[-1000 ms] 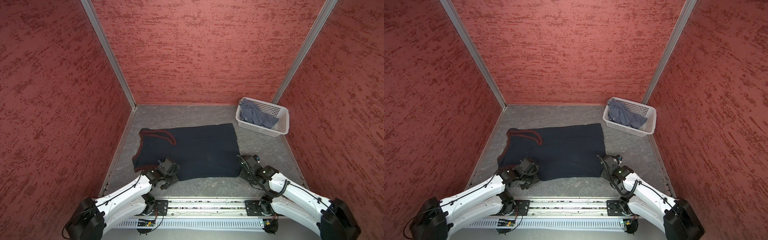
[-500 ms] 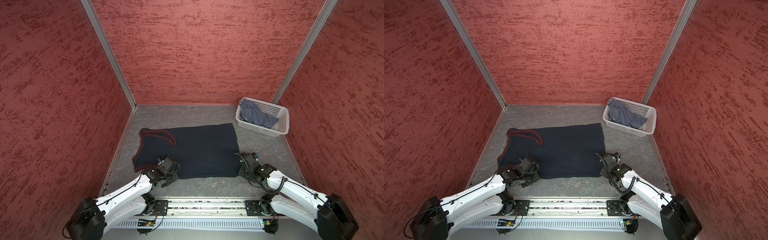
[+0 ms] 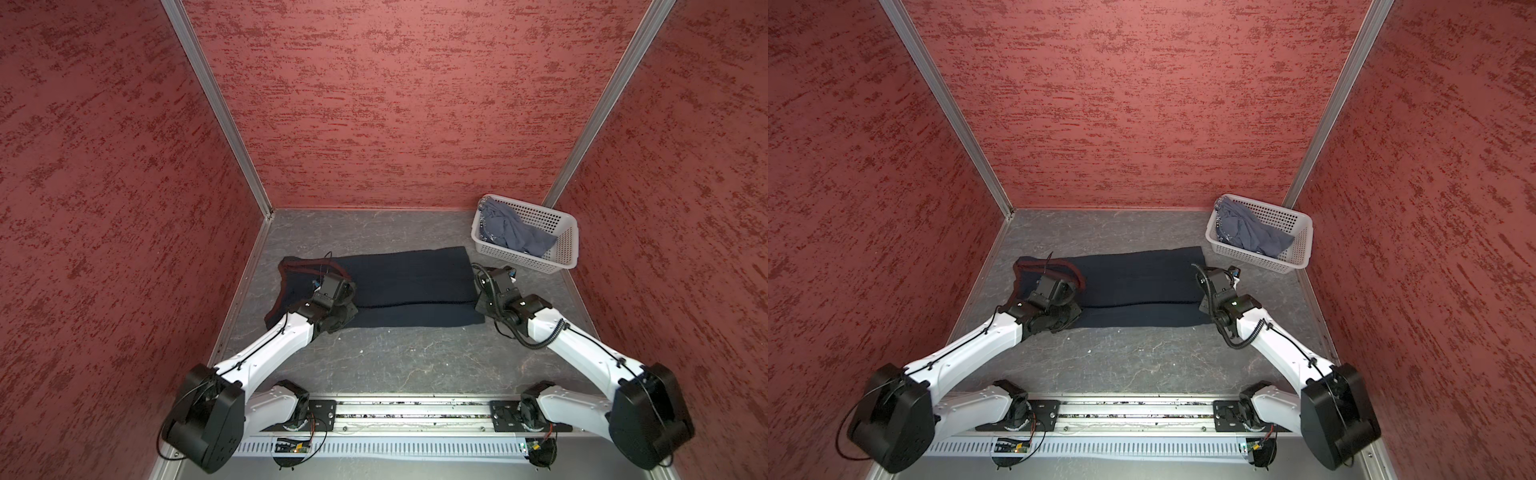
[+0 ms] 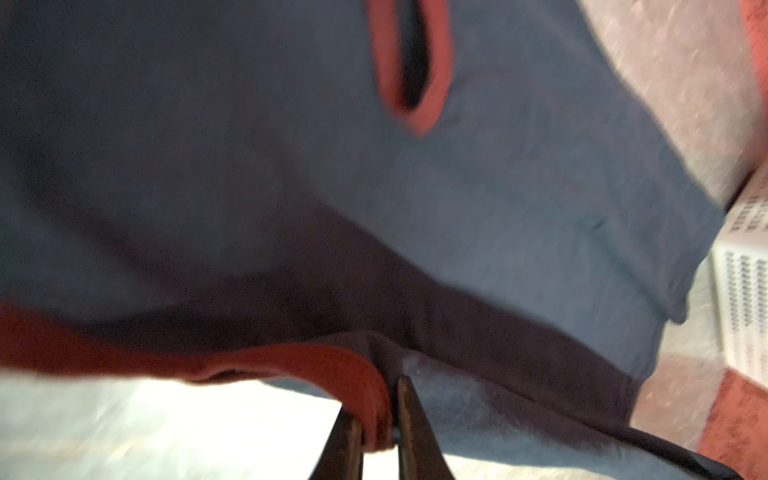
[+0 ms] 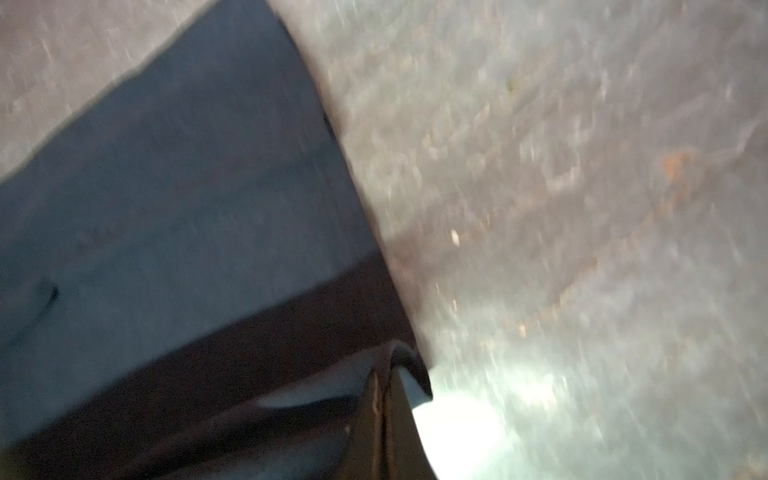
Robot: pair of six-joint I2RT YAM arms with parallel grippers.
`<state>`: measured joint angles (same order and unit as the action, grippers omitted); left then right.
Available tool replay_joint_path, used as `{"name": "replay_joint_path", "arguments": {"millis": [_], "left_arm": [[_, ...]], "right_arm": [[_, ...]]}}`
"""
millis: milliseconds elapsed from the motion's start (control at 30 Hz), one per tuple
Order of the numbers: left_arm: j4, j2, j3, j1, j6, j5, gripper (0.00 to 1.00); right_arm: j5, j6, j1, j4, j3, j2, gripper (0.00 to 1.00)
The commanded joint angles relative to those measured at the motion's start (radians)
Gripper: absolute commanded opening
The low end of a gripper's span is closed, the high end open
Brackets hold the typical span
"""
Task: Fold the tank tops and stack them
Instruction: 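Lift the near hem with both grippers and fold it onto the far half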
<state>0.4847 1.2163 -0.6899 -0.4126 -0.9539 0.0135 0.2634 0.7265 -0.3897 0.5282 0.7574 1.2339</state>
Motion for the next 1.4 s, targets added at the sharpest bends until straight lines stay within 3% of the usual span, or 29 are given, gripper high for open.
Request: {"name": "replay_joint_path", "arguments": {"millis": [0,233,500,567,767,933,1133,1367], "left_arm": [[-0.104,0.102,-0.066,0.055,0.075,-0.048,0.16],[-0.131,0.325,-0.211,0.105,0.098,-0.091,0.15],[-0.141,0.428,-0.235,0.154,0.088,-0.102,0.2],[-0.141,0.447,-0.241,0.162,0.086,-0.104,0.27],[-0.135,0.426,-0.235,0.188,0.092,-0.088,0.53],[-0.087,0.336,-0.245,0.178,0.149,-0.022,0.63],[-0.079,0.322,-0.268,0.124,0.21,-0.014,0.64],[-0.138,0.464,-0.33,0.073,0.241,-0.095,0.57]], "right_arm": [[-0.01,-0.106,0.061,-0.125,0.074,0.093,0.03],[-0.083,-0.166,0.109,-0.224,0.212,0.309,0.02],[-0.095,-0.188,0.109,-0.256,0.3,0.479,0.06],[-0.089,-0.191,0.11,-0.257,0.318,0.507,0.1],[-0.019,-0.206,0.111,-0.195,0.364,0.512,0.42],[0.001,-0.232,0.104,-0.17,0.317,0.41,0.5],[-0.087,-0.258,0.091,-0.203,0.273,0.399,0.56],[-0.07,-0.296,0.091,-0.211,0.325,0.484,0.56]]}}
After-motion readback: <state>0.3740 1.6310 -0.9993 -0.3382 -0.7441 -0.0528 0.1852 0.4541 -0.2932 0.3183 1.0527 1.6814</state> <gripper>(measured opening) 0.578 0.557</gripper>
